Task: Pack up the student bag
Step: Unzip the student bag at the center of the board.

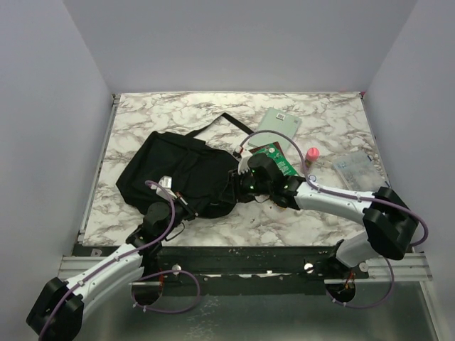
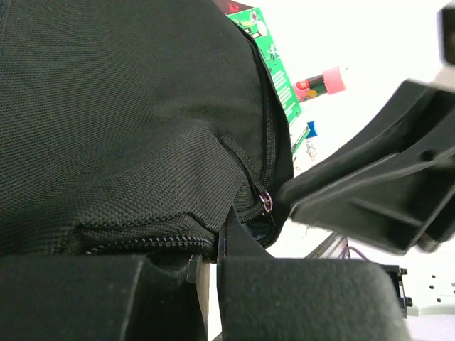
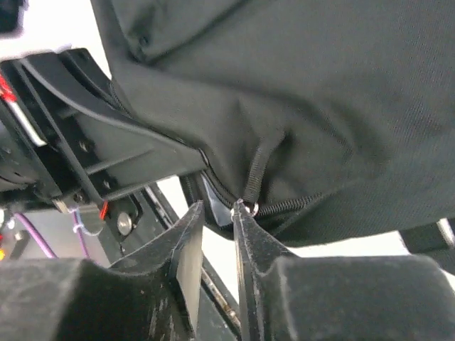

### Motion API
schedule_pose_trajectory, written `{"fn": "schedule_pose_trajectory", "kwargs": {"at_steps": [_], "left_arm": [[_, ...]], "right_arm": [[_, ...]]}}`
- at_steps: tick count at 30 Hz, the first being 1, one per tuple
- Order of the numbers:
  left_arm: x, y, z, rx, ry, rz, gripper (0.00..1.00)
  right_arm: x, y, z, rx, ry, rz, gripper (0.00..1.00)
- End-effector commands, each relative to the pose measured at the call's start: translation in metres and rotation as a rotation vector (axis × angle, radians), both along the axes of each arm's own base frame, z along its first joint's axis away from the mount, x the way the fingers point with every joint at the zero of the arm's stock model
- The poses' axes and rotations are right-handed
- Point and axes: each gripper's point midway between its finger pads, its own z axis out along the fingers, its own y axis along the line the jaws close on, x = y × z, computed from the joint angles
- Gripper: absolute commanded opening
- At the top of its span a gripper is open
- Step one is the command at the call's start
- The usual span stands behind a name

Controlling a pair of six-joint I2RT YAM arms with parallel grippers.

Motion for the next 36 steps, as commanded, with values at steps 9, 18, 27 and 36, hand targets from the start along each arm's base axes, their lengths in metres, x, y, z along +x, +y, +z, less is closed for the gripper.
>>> {"fn": "schedule_pose_trajectory", "kwargs": {"at_steps": [9, 18, 27, 36], "left_arm": [[-0.001, 0.006, -0.025, -0.057, 0.120, 0.063, 0.00], [-0.008, -0.008, -0.023, -0.116, 0.211, 0.008, 0.03], [-0.010, -0.001, -0.045, -0.048, 0.243, 0.028, 0.00], [-0.011, 0.000, -0.043, -0.057, 0.222, 0.025, 0.00]], "right_arm": [[-0.026, -0.023, -0.060, 0.042, -0.100, 0.059, 0.01], [-0.020, -0.015, -0.070, 0.031, -0.048, 0.033, 0.01], [-0.030, -0.017, -0.032, -0.010, -0.017, 0.082, 0.06], [0.001, -0.004, -0.046, -0.223, 0.035, 0.044, 0.29]]}}
